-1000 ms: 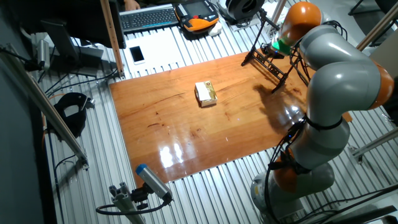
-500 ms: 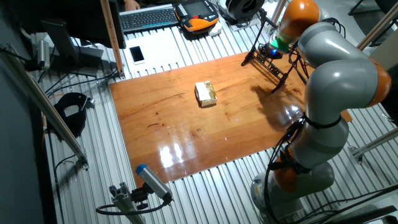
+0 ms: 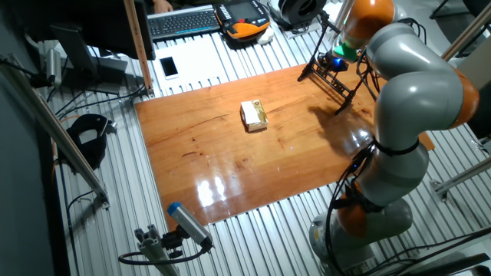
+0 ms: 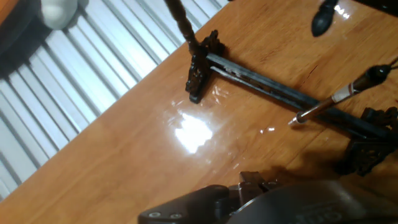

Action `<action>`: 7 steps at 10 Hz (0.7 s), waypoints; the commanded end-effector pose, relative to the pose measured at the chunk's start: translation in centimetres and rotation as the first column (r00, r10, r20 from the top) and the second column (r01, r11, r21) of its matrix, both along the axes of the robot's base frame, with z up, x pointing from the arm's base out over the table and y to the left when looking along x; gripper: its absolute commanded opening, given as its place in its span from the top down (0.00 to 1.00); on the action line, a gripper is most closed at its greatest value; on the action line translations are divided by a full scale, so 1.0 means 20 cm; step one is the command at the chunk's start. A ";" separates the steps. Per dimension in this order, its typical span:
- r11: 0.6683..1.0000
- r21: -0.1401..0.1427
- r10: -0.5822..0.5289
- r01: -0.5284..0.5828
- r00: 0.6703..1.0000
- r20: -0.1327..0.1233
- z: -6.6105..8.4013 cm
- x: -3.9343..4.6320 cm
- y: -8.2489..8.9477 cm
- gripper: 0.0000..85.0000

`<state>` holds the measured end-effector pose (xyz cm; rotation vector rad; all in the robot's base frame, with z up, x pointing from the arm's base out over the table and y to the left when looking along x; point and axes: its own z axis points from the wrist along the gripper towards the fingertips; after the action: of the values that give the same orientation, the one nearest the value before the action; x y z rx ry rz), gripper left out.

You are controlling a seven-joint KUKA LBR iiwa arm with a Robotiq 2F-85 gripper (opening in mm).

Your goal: Place the brush on the pen rack

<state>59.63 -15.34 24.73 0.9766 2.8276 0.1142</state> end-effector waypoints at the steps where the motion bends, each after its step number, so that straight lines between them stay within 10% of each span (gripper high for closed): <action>1: 1.000 0.000 0.009 -0.009 1.000 -0.006 0.00 0.000 0.00 1.00; 7: 0.999 0.001 0.047 -0.047 0.998 -0.030 0.02 -0.011 0.01 1.00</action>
<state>59.42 -15.21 25.12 0.9196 2.8784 0.1060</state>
